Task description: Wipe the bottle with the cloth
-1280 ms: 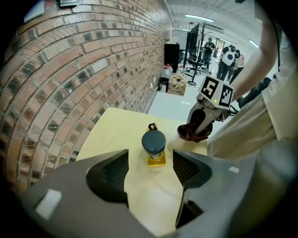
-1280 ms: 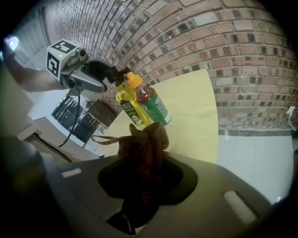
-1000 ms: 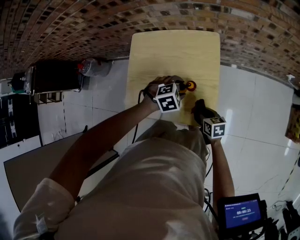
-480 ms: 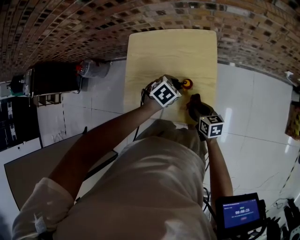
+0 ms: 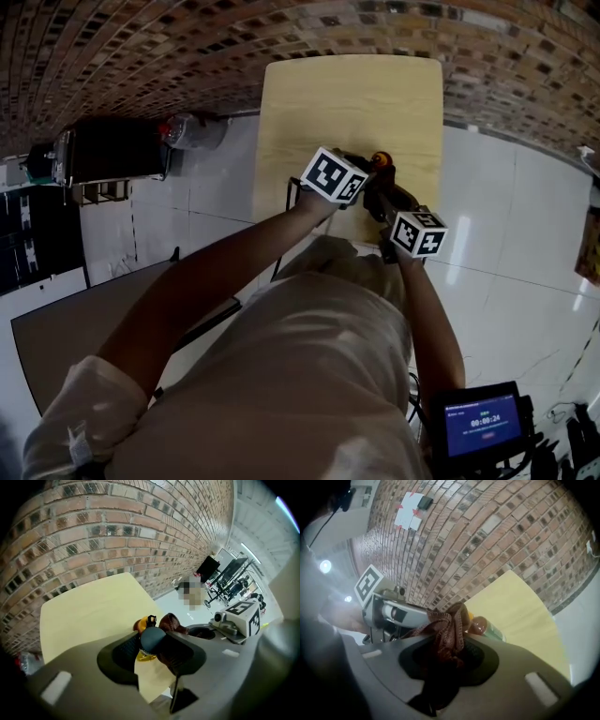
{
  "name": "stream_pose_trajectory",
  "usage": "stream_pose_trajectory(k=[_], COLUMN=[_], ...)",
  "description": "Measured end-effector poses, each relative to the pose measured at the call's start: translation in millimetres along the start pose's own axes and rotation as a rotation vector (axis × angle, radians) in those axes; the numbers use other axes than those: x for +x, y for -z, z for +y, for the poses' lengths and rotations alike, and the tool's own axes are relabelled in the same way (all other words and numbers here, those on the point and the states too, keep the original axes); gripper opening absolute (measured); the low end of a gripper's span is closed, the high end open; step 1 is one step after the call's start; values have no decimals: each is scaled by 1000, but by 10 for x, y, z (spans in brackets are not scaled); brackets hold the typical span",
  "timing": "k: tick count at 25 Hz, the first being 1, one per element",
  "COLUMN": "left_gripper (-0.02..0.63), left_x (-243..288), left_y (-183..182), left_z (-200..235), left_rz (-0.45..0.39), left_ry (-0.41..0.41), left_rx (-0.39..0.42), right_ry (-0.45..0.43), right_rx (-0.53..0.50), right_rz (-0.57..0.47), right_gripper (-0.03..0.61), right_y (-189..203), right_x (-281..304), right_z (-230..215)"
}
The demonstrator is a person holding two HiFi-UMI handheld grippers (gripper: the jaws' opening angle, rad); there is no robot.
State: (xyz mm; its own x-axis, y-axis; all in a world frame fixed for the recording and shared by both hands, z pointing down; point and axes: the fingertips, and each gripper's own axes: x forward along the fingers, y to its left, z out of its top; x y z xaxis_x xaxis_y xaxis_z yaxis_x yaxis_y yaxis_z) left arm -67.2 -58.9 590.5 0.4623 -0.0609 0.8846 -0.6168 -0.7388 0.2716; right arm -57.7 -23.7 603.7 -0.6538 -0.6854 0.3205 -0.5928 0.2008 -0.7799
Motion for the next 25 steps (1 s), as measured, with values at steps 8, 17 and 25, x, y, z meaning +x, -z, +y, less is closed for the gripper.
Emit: stream_pose_trajectory(k=[8,17,25], left_gripper=[184,186,189], left_x=[31,62,60], left_y=[-38,-68,-78], left_z=[31,-11,49], left_rz=[-23,-14,-5], left_ry=[1,19,21], left_rx=[-15,-12,-59], right_ry=[9,157,260], right_rx=[53,75,133], right_rz=[37,216,397], right_gripper=[98,95,96], right_y=[103,526,920], right_x=[162,325,509], right_z=[-207,-693,-988])
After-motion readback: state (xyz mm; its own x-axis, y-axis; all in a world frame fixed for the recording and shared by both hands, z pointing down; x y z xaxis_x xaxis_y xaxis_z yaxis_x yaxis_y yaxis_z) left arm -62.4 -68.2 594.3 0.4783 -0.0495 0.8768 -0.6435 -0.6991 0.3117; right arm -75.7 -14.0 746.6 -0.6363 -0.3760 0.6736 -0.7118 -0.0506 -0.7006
